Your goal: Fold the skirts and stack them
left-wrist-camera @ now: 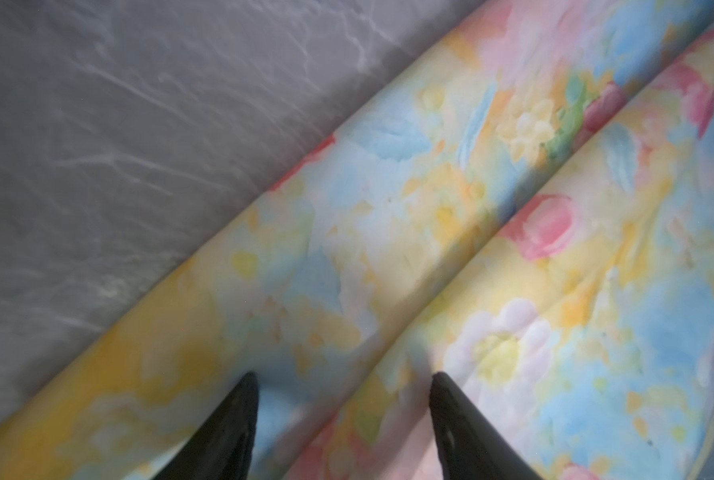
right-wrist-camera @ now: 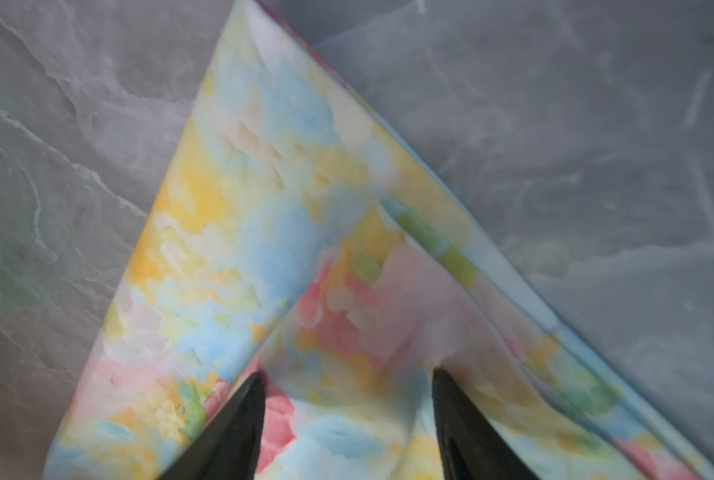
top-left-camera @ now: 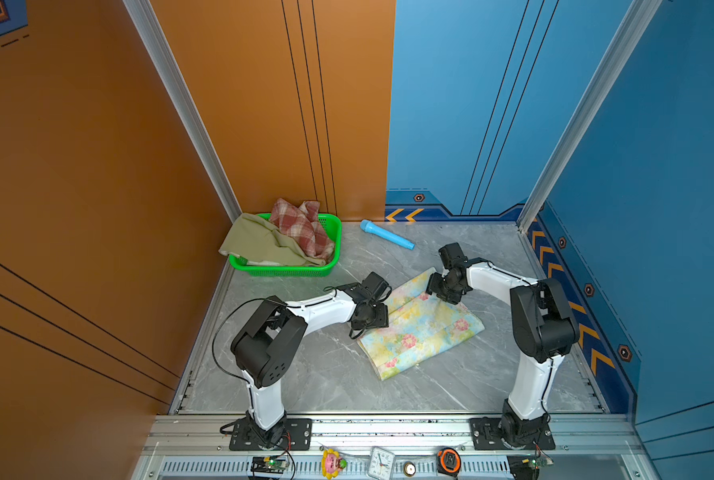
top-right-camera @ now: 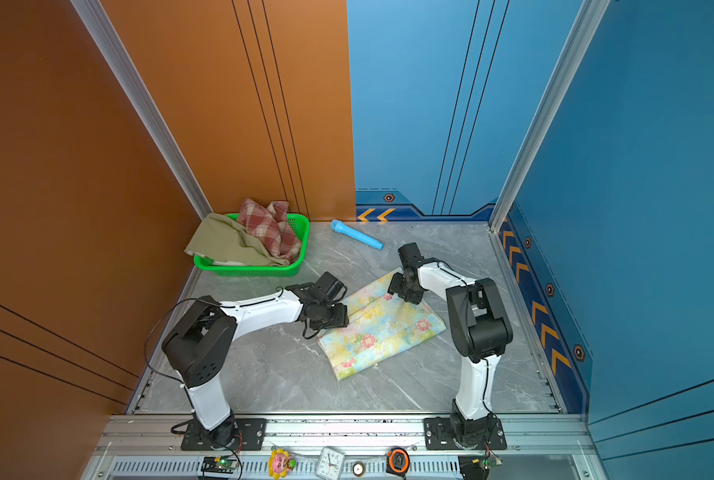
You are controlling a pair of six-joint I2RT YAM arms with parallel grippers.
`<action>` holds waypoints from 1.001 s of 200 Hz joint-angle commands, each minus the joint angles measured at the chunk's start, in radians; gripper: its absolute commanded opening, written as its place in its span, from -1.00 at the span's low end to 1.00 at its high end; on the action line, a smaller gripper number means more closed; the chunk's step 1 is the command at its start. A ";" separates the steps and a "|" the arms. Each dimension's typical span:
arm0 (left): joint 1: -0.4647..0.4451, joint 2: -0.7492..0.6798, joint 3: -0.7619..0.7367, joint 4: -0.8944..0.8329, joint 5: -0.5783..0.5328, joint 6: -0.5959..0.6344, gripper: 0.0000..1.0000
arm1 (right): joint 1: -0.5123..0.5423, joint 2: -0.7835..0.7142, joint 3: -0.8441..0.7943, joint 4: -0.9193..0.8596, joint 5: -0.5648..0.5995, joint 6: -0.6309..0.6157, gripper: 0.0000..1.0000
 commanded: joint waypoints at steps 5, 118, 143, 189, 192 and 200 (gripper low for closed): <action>-0.068 -0.016 -0.010 0.010 0.007 -0.051 0.34 | 0.042 0.090 0.096 0.037 -0.057 -0.056 0.28; -0.117 -0.166 0.018 0.020 0.065 0.118 0.66 | -0.052 -0.138 0.161 0.050 -0.128 -0.172 0.57; -0.019 -0.226 -0.025 0.002 0.042 0.162 0.66 | -0.103 -0.311 0.010 0.016 -0.031 -0.099 0.56; 0.134 -0.221 -0.079 -0.016 -0.002 0.209 0.55 | -0.143 -0.552 -0.266 -0.047 0.109 0.056 0.44; 0.137 -0.217 -0.082 -0.016 0.001 0.211 0.53 | -0.143 -0.561 -0.277 -0.047 0.110 0.063 0.44; 0.149 -0.206 -0.089 -0.016 0.005 0.218 0.47 | -0.145 -0.579 -0.306 -0.047 0.110 0.075 0.43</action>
